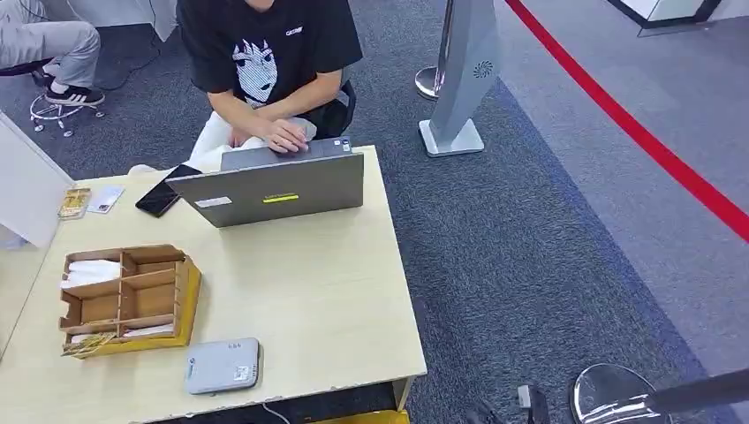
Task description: Pass the card to the sensor for recognition and then transmit it.
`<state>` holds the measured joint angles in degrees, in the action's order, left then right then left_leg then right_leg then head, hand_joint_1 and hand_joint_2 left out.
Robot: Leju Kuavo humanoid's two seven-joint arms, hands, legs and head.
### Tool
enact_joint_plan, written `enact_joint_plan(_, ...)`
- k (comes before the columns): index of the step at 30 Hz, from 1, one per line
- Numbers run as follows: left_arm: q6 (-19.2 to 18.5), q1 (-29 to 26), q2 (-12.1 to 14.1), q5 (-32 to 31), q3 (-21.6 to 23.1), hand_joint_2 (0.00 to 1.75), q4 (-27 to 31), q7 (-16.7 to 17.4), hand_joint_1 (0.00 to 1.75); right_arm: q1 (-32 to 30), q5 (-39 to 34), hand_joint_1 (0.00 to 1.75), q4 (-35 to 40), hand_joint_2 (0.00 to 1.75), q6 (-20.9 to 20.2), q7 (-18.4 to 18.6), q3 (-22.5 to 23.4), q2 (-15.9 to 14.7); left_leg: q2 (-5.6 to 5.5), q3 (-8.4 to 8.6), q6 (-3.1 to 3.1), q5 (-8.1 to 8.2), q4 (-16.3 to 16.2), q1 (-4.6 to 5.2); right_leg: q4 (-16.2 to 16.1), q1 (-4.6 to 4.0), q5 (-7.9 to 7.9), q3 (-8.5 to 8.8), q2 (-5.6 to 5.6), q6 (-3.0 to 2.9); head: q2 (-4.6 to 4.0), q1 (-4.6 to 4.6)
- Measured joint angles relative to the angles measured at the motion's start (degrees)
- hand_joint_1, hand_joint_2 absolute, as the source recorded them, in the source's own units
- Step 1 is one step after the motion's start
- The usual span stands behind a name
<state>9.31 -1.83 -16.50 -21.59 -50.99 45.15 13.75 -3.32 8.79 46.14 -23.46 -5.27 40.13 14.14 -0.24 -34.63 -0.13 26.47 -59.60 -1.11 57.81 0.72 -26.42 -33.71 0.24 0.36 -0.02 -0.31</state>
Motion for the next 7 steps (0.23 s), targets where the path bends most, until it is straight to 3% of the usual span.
enact_joint_plan(4, -1.03, -0.87, 1.70, 2.47, 5.62, 1.75, -2.30, -1.53, 0.00, -0.49, -1.07, 0.00, -2.36, 1.75, 2.67, 0.57, -4.11, -0.90, 0.00, -0.01, 0.00, 0.01, 0.00, 0.00, 0.00, 0.00, -0.01, 0.00, 0.00, 0.01, 0.00, 0.00)
enact_joint_plan(5, -1.27, -1.08, 2.10, 3.02, 6.86, 1.75, -2.82, -1.92, 0.00, -0.62, -1.25, 0.00, -2.91, 0.00, 3.31, 0.68, -5.07, -1.14, 0.00, -0.01, 0.00, 0.01, 0.00, 0.01, 0.00, 0.00, -0.01, 0.00, 0.00, 0.01, 0.00, 0.00)
enact_joint_plan(6, -1.55, -1.29, 2.62, 3.67, 8.31, 0.00, -3.45, -2.25, 0.00, -0.78, -1.38, 0.00, -3.52, 0.00, 3.98, 0.92, -6.16, -1.57, 0.00, -0.01, 0.00, 0.01, 0.00, 0.01, 0.00, 0.01, -0.01, 0.00, 0.00, 0.01, 0.00, 0.00)
enact_joint_plan(7, -1.73, -1.48, 2.95, 4.26, 9.66, 0.00, -4.02, -2.67, 0.00, -0.93, -1.57, 0.00, -4.13, 0.00, 4.64, 1.05, -7.15, -1.88, 0.00, -0.02, 0.00, 0.01, 0.00, 0.01, 0.00, 0.01, -0.03, 0.00, 0.00, 0.04, 0.00, 0.00)
